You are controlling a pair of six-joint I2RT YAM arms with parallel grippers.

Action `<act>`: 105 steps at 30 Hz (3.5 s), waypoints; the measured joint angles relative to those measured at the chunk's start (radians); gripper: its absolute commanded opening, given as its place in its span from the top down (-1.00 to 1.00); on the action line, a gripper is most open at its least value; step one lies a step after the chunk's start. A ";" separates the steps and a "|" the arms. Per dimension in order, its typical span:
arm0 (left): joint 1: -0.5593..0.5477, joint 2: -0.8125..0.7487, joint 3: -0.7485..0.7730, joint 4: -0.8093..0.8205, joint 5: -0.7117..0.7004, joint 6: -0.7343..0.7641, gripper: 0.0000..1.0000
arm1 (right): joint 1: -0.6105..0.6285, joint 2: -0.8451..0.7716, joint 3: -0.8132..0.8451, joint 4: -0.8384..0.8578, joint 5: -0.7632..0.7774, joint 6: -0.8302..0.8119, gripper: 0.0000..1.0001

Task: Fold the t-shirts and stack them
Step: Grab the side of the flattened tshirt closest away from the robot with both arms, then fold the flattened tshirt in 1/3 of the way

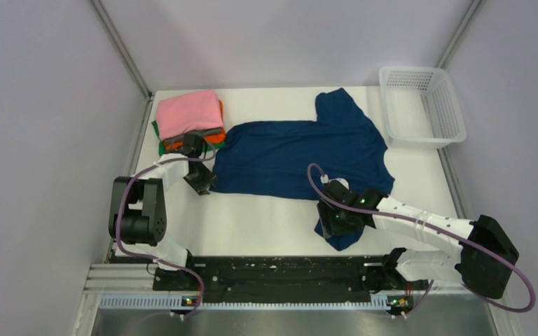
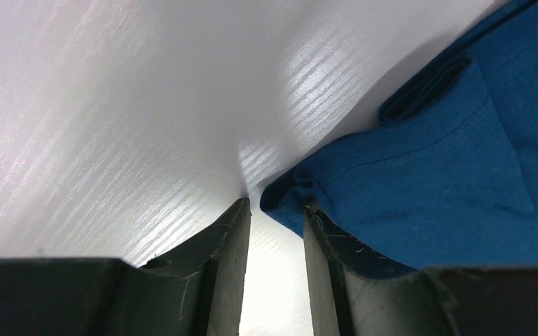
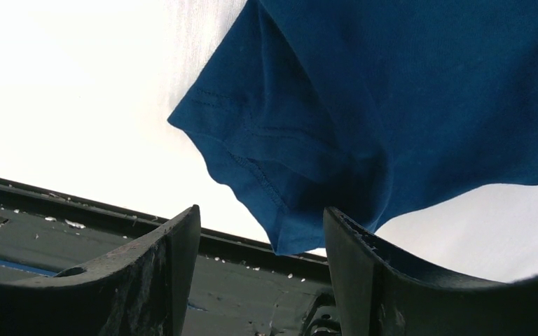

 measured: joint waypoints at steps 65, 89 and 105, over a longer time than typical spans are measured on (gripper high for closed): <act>-0.001 -0.770 -0.359 -0.405 0.074 -0.080 1.00 | 0.271 -0.297 -0.006 -0.453 -0.335 0.412 1.00; -0.002 -0.256 0.083 -0.137 0.181 -0.069 1.00 | -0.320 -0.028 0.298 -0.389 0.080 -0.009 1.00; -0.002 0.038 0.237 -0.132 0.056 -0.060 0.46 | -0.593 0.333 0.518 -0.169 0.067 -0.401 0.75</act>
